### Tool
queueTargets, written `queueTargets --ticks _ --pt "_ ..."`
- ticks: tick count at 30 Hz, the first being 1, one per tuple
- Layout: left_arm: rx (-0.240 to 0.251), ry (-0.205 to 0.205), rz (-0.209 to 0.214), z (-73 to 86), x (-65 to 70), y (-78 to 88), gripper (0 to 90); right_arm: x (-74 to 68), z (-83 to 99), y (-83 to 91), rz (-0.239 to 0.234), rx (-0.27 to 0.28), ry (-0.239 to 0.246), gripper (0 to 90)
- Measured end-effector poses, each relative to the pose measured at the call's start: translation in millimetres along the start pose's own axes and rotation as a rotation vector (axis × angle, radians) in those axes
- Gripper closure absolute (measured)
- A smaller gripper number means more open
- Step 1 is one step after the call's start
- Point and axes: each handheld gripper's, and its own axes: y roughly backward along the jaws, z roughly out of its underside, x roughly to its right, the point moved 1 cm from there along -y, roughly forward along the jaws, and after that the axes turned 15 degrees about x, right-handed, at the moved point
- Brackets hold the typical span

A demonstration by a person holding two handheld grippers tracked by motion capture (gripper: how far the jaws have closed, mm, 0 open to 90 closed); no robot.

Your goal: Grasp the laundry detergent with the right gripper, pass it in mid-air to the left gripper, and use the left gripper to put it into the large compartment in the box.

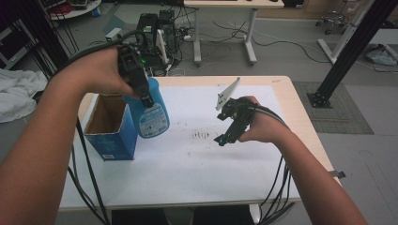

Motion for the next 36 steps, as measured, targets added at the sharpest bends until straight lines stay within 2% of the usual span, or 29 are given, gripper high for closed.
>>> queueTargets --ticks 2,3,5,11,17,19,21,24,25,26,30,36 --pt "0.0 0.0 0.0 0.0 0.0 0.0 38.4 1.0 -0.5 1.4 0.009 -0.005 0.002 12.0" --pt "0.019 0.072 -0.032 4.9 -9.7 19.5 38.3 4.7 -1.5 5.3 0.016 -0.021 -0.002 12.0" --pt "0.019 0.082 -0.039 6.3 -11.9 23.8 38.4 5.7 -1.6 5.8 0.02 -0.027 -0.002 12.0" --pt "0.027 0.185 -0.1 17.1 -24.0 45.5 38.3 9.9 0.2 3.9 0.017 -0.05 -0.01 12.0" --pt "0.021 0.255 -0.15 31.4 -39.3 54.5 38.4 11.9 0.9 -3.7 0.016 -0.08 -0.003 12.0" --pt "0.024 0.266 -0.156 33.9 -41.6 55.5 38.3 12.3 0.7 -4.5 0.013 -0.081 -0.002 12.0" --pt "0.027 0.296 -0.168 40.3 -48.1 57.4 38.3 12.8 0.1 -6.8 0.015 -0.081 -0.003 12.0" --pt "0.024 0.311 -0.178 44.6 -53.1 57.9 38.3 12.6 0.0 -8.1 0.015 -0.088 -0.007 12.0" --pt "0.018 0.33 -0.189 49.1 -59.0 57.2 38.3 13.0 0.2 -8.9 0.014 -0.09 -0.002 12.0" --pt "0.018 0.33 -0.189 49.1 -59.0 57.2 38.3 13.0 0.2 -8.9 0.014 -0.09 -0.002 12.0" --pt "0.006 0.372 -0.225 59.8 -71.9 51.0 38.3 14.5 3.3 -12.0 0.012 -0.112 -0.02 12.0" --pt "-0.017 0.396 -0.229 73.8 -86.6 37.0 38.3 15.5 5.3 -15.1 0.011 -0.119 -0.025 12.0"
